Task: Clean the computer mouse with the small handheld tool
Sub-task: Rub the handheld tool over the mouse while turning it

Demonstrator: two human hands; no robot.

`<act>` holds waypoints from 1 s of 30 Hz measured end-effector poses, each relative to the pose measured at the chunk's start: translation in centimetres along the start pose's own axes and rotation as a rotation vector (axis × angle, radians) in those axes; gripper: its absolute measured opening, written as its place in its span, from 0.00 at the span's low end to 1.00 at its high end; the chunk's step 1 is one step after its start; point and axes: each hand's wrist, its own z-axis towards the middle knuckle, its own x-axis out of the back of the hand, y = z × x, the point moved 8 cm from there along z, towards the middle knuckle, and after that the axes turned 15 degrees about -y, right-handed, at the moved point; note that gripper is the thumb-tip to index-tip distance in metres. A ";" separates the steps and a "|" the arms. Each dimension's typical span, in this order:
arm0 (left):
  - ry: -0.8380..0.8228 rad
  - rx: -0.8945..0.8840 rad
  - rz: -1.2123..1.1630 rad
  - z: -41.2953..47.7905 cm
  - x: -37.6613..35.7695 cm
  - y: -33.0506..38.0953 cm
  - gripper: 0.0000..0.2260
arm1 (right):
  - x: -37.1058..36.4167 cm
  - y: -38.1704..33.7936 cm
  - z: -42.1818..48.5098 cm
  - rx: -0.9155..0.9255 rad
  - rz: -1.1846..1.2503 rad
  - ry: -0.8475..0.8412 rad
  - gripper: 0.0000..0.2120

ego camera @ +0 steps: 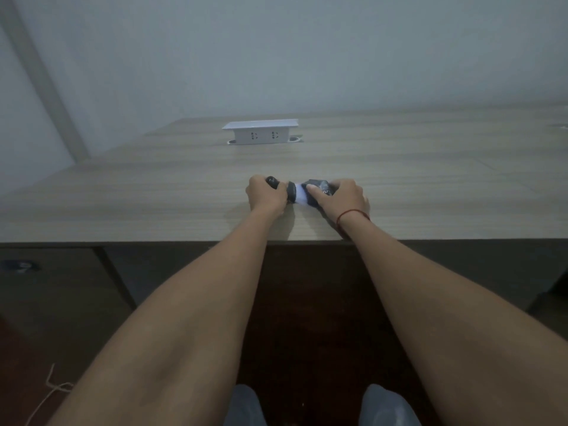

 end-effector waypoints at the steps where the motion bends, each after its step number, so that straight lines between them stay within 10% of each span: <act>1: 0.051 -0.006 0.031 -0.4 0.1 0.2 0.09 | -0.1 0.0 0.0 0.000 -0.001 0.002 0.23; 9: -0.347 -0.011 -0.147 -0.7 -1.1 0.5 0.06 | 0.5 -0.1 -0.1 -0.016 0.013 0.009 0.25; 19: 0.102 -0.034 0.107 -0.3 -0.2 0.5 0.10 | 0.1 0.3 -0.3 -0.013 0.066 -0.029 0.25; 30: -0.343 -0.059 -0.136 -1.5 -1.0 0.5 0.07 | 0.2 0.3 0.1 -0.035 0.045 0.006 0.23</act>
